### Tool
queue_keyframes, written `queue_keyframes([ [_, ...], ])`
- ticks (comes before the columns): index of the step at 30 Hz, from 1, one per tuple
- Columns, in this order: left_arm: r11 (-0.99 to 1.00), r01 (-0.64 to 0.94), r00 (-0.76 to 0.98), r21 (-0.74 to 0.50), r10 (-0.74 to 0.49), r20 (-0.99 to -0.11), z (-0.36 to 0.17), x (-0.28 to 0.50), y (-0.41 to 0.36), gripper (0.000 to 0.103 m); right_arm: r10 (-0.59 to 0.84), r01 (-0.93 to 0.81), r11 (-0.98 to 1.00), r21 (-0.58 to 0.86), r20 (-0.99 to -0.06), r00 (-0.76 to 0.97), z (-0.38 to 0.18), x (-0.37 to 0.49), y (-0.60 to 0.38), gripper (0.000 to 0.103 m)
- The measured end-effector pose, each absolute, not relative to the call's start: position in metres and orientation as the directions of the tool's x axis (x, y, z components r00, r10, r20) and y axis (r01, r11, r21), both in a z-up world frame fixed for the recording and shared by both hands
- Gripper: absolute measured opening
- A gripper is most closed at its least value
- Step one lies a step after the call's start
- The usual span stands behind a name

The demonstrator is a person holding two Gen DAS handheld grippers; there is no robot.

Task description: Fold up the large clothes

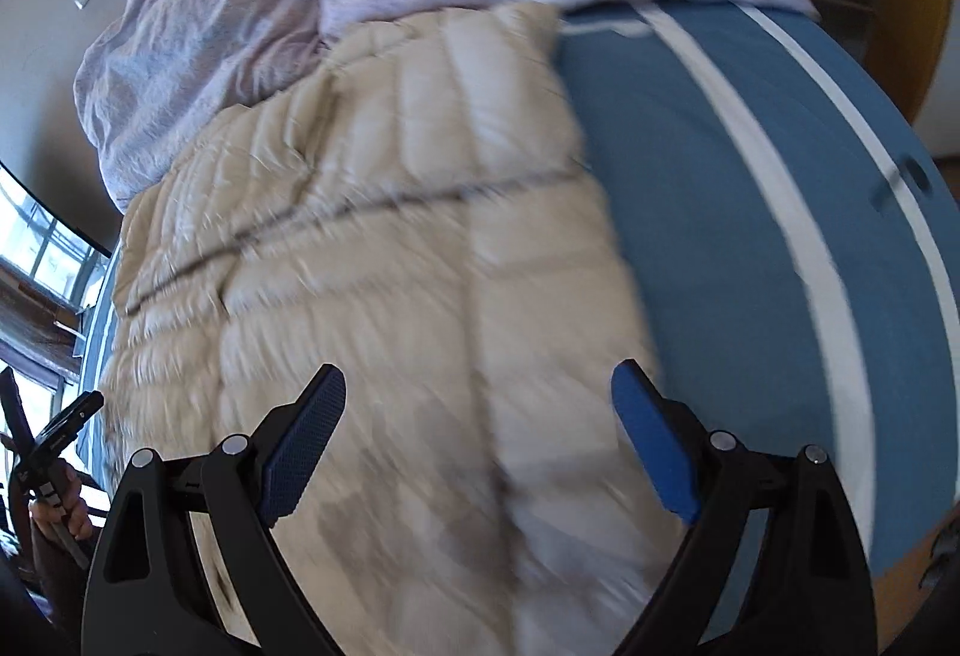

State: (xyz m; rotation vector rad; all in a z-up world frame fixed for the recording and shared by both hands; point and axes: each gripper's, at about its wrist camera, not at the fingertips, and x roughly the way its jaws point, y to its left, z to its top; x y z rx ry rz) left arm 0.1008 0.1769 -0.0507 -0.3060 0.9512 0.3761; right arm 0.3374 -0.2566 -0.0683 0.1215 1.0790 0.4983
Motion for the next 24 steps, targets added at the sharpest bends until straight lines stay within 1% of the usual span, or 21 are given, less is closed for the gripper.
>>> queue_keyframes([
  [4,0.89,-0.434,0.532,-0.138,0.13,-0.836,-0.061,0.075,0.174,0.085,0.452,-0.32,0.881,0.348,-0.818,0.356,-0.076,0.321,-0.289,0.091],
  [5,0.887,-0.435,0.534,-0.154,0.117,-0.837,-0.063,0.069,0.174,0.084,0.462,-0.321,0.876,0.359,-0.816,0.347,-0.079,0.315,-0.298,0.089],
  [7,0.88,-0.439,0.535,-0.185,0.091,-0.84,-0.069,0.06,0.174,0.078,0.479,-0.319,0.868,0.38,-0.812,0.335,-0.083,0.306,-0.31,0.086],
  [10,0.871,-0.437,0.548,-0.224,0.06,-0.835,-0.074,0.044,0.174,0.073,0.498,-0.308,0.86,0.408,-0.804,0.324,-0.088,0.296,-0.33,0.08],
  [12,0.872,-0.432,0.556,-0.231,0.056,-0.829,-0.074,0.035,0.171,0.071,0.501,-0.291,0.859,0.42,-0.806,0.314,-0.093,0.291,-0.339,0.075],
  [13,0.873,-0.429,0.558,-0.232,0.055,-0.828,-0.073,0.032,0.169,0.07,0.506,-0.284,0.857,0.43,-0.806,0.307,-0.096,0.289,-0.342,0.074],
  [16,0.879,-0.418,0.564,-0.23,0.052,-0.824,-0.074,0.026,0.162,0.068,0.525,-0.272,0.847,0.458,-0.804,0.28,-0.104,0.281,-0.349,0.067],
  [19,0.885,-0.404,0.567,-0.233,0.042,-0.823,-0.074,0.022,0.155,0.066,0.552,-0.28,0.829,0.484,-0.789,0.271,-0.106,0.274,-0.353,0.062],
  [20,0.886,-0.399,0.567,-0.235,0.038,-0.823,-0.074,0.021,0.153,0.066,0.56,-0.28,0.823,0.494,-0.785,0.265,-0.106,0.273,-0.354,0.057],
  [21,0.888,-0.394,0.568,-0.236,0.033,-0.822,-0.074,0.02,0.15,0.065,0.576,-0.282,0.812,0.51,-0.777,0.253,-0.107,0.271,-0.353,0.055],
  [24,0.892,-0.385,0.568,-0.238,0.026,-0.822,-0.074,0.018,0.144,0.061,0.602,-0.285,0.794,0.537,-0.762,0.24,-0.109,0.266,-0.354,0.051],
])
